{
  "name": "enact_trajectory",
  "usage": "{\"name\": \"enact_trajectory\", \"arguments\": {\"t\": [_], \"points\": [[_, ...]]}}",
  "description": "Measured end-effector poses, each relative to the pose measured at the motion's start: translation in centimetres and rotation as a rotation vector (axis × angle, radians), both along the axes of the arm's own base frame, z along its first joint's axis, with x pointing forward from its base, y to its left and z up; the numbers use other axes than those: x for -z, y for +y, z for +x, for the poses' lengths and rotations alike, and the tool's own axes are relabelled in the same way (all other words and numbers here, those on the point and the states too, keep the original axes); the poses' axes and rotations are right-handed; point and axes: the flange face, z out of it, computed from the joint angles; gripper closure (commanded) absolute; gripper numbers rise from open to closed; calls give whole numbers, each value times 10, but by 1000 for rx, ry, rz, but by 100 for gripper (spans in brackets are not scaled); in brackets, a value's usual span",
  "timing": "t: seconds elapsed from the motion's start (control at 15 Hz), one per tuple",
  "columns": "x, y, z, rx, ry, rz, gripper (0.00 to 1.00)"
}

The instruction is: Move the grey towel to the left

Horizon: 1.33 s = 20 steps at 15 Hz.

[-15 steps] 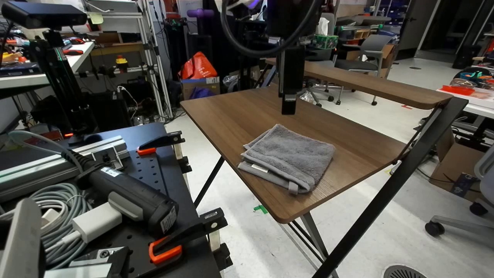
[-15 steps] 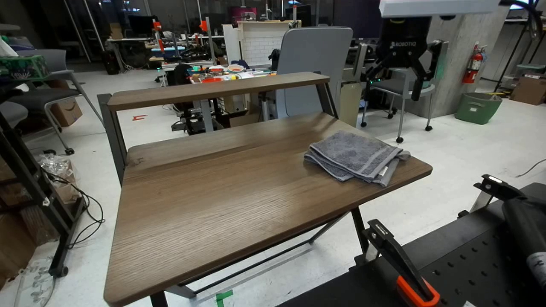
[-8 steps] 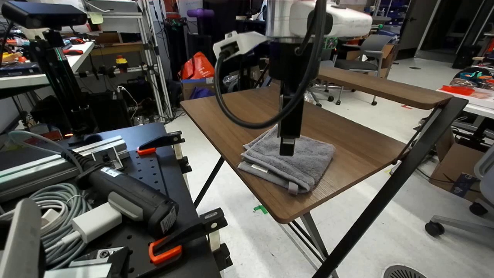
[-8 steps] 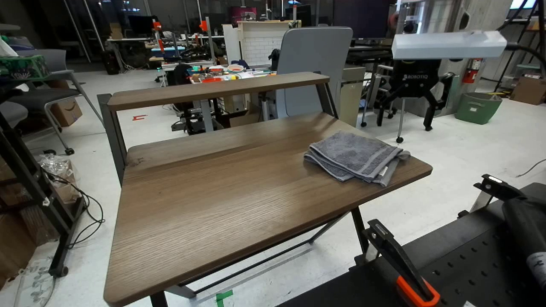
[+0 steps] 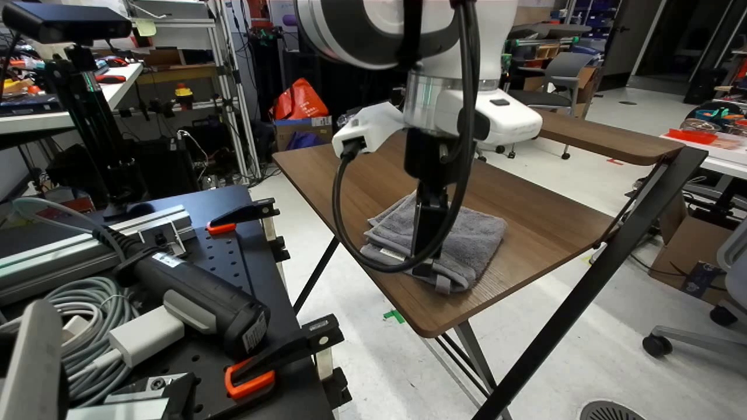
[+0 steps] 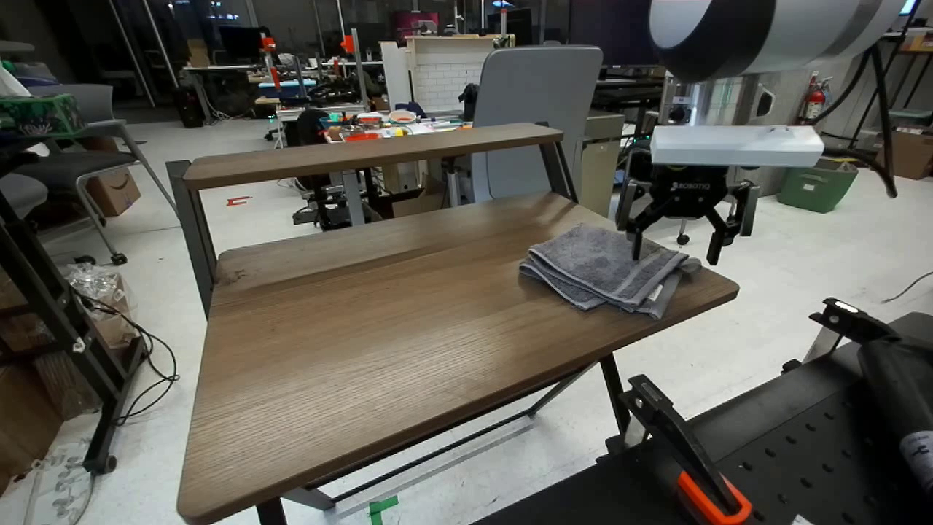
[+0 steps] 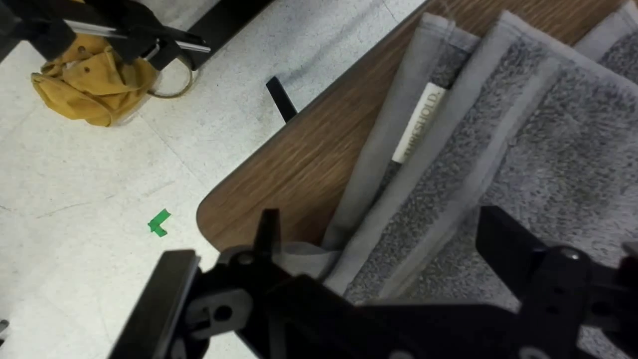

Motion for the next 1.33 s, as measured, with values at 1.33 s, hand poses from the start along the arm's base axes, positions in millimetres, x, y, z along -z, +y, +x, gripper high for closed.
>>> {"name": "enact_trajectory", "arguments": {"t": [1.33], "points": [[45,233,112,-365,-65,85,0]]}}
